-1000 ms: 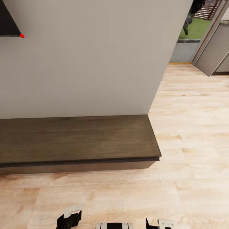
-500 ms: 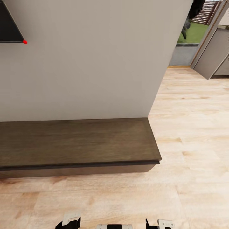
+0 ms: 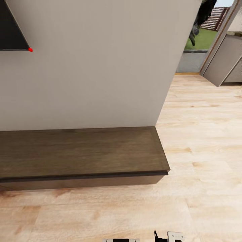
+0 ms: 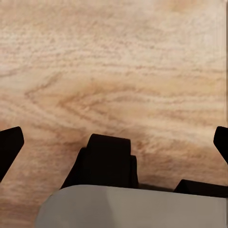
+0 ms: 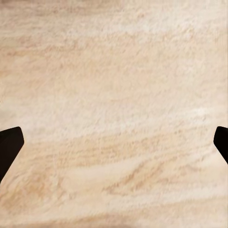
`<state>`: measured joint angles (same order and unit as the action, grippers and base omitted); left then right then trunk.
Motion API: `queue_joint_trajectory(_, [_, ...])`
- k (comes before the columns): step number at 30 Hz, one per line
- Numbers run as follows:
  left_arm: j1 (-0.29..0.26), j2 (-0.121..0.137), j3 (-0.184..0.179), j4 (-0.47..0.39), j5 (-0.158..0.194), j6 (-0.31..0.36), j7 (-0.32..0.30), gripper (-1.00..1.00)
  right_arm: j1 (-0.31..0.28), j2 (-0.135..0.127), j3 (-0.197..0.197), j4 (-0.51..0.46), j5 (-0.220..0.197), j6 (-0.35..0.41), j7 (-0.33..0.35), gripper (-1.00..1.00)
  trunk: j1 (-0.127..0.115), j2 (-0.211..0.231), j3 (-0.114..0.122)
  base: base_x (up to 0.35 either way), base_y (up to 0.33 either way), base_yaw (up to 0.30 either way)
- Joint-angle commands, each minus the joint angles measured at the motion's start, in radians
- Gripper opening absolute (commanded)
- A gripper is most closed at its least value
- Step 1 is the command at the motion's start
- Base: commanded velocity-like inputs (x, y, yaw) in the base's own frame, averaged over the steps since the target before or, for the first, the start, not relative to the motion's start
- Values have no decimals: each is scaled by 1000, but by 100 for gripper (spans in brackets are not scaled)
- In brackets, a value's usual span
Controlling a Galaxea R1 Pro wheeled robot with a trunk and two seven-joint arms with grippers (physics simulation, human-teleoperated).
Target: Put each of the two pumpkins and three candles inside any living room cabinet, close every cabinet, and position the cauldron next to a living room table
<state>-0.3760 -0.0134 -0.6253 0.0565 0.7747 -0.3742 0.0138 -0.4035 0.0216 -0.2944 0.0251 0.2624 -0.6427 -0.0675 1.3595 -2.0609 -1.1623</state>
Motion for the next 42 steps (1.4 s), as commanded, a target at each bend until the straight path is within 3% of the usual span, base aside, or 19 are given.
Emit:
queue_joint_trajectory(1, [0,0,0,0,0,0,0,100,0,0,0,0,0,0,0,100,0,0,2,0,0,-54])
queue_joint_trajectory(42, [0,0,0,0,0,0,0,100,0,5,-4,-5,3,25,-41,100,0,0,69,0,0,-24])
